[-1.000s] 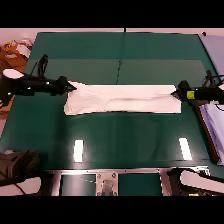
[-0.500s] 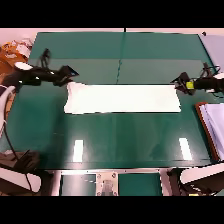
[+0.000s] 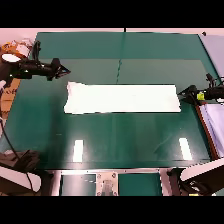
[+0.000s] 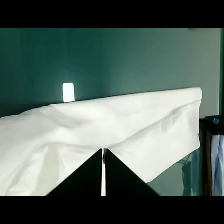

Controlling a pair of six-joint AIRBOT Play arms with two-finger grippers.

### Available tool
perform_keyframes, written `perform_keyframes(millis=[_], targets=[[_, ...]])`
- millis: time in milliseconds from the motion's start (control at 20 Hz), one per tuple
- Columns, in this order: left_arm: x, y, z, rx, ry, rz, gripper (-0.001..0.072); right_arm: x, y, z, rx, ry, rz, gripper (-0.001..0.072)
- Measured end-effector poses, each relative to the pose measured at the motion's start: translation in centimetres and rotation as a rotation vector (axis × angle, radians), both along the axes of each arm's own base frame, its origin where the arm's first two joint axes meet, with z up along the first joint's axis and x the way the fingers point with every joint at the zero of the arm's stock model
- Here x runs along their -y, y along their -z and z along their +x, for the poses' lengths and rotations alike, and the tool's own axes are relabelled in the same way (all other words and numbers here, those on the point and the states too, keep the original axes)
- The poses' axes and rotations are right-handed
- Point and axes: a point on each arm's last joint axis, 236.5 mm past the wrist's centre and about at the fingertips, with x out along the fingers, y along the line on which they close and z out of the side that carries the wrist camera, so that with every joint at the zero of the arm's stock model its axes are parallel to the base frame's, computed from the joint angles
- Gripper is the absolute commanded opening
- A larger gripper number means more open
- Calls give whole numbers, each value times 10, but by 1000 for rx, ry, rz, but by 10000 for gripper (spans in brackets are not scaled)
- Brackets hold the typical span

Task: Fold the shirts.

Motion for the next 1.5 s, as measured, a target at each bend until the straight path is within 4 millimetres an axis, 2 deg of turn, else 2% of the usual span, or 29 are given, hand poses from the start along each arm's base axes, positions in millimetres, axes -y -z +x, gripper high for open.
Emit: perform_keyframes(millis=[150, 200, 250, 300, 450, 600, 700, 800, 850, 900, 1050, 1100, 1200, 1300, 1400, 1500], targets=[[29, -1, -7, 6, 59, 1, 56, -22, 12, -2, -18, -76, 30, 461], [41, -1, -8, 14, 77, 5, 56, -28, 14, 0, -14, -101, 27, 375], [53, -1, -9, 26, 93, 11, 56, -35, 15, 3, -8, -124, 25, 144], [68, -1, -11, 41, 116, 19, 27, -40, 15, 8, 2, -139, 20, 19], [115, 7, -19, 91, 185, 77, 27, -52, -3, 26, 54, -196, -2, 16], [168, 30, -33, 133, 267, 169, 27, -71, -48, 32, 117, -271, 27, 15], [205, 52, -45, 147, 315, 211, 28, -78, -85, 30, 156, -299, 23, 16], [239, 75, -59, 153, 352, 237, 28, -94, -129, 23, 193, -329, 32, 16], [241, 76, -60, 153, 354, 237, 28, -95, -131, 23, 195, -330, 33, 16], [272, 97, -73, 149, 371, 235, 28, -115, -179, 15, 261, -347, 54, 16], [313, 111, -86, 141, 371, 189, 28, -156, -244, 0, 368, -397, 126, 16], [325, 114, -89, 141, 378, 176, 28, -166, -257, -3, 394, -413, 141, 16], [341, 117, -95, 135, 391, 157, 28, -183, -275, -10, 425, -445, 164, 16], [347, 119, -97, 124, 400, 146, 27, -192, -283, -13, 440, -458, 180, 16], [347, 117, -101, 105, 436, 139, 27, -197, -285, -14, 442, -467, 189, 16], [334, 112, -103, 85, 504, 158, 27, -200, -287, -15, 444, -471, 197, 16]])
